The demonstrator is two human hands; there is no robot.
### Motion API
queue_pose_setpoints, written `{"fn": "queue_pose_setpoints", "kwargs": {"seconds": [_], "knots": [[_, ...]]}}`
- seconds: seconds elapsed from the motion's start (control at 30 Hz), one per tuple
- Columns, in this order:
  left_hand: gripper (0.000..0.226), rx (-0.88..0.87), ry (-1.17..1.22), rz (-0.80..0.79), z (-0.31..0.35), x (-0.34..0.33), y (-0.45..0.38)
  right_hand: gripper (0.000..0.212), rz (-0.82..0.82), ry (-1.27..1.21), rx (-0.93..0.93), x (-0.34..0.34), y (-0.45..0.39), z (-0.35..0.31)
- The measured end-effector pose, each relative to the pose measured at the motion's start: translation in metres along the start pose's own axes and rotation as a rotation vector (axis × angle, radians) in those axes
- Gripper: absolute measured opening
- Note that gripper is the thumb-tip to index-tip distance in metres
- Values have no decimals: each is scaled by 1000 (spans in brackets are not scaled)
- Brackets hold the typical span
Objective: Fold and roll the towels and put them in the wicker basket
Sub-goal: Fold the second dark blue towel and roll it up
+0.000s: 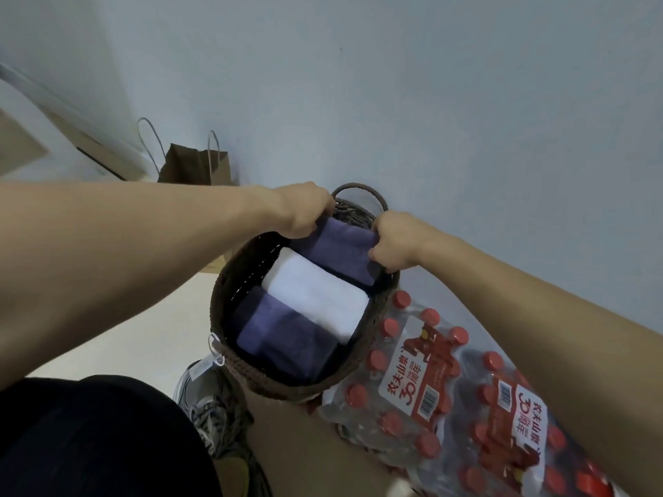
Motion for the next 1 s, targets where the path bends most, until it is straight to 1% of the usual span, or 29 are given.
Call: {"fn": "queue_pose_setpoints", "kwargs": {"seconds": [0.03,0.1,0.2,0.27,0.33,0.37,0.4,0.43,0.5,0.53,0.6,0.63,0.7,0.77,0.83,0.87,0.93,1.0], "knots": [[33,-4,-11,4,-1,-1,-1,6,-11,18,11,-2,-3,-3],[30,-11,-52,-10,1,-5,-2,20,-71,45,31,-9,-8,-8],[27,-23,-111,-31,6,-12,-4,24,-175,21,25,-20,-17,-9],[27,-70,-125,48,12,-4,0,27,-169,46,11,-18,-22,-9],[24,-186,-139,175,25,7,10,26,-134,56,0,-16,-26,-11],[23,-232,-112,187,29,6,16,25,-122,51,-6,-16,-26,-11],[25,-238,-75,139,30,-1,20,24,-111,40,-12,-17,-27,-11],[28,-210,-56,47,26,-14,23,22,-97,17,-23,-18,-28,-10],[32,-108,-103,-131,12,-42,25,23,-32,-27,-42,-17,-27,-6],[32,-83,-109,-153,6,-49,25,29,40,-15,-31,-12,-28,-5],[31,-89,-60,-100,0,-49,22,44,228,66,13,-1,-27,-7],[34,-95,-46,-57,-1,-48,21,45,311,89,35,4,-25,-9],[40,-84,-50,6,-3,-50,19,35,411,69,92,9,-22,-14],[45,-75,-75,43,-3,-56,17,22,461,30,148,8,-20,-20],[49,-85,-97,66,-3,-58,15,18,430,-42,175,-1,-21,-25],[51,-91,-114,67,-4,-58,14,22,377,-68,181,-9,-23,-27],[54,-107,-158,46,-7,-60,13,38,265,-90,198,-26,-27,-31],[59,-104,-173,-1,-14,-66,12,47,204,-115,211,-35,-29,-32]]}}
Point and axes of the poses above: each hand's wrist, its own y-axis away from the middle knuckle, its own x-axis out of the back of the hand, z = x × y, the point moved 9 cm from there along -y, towards the middle knuckle, and after that the axes turned 12 degrees about y, right-handed, at the moved point
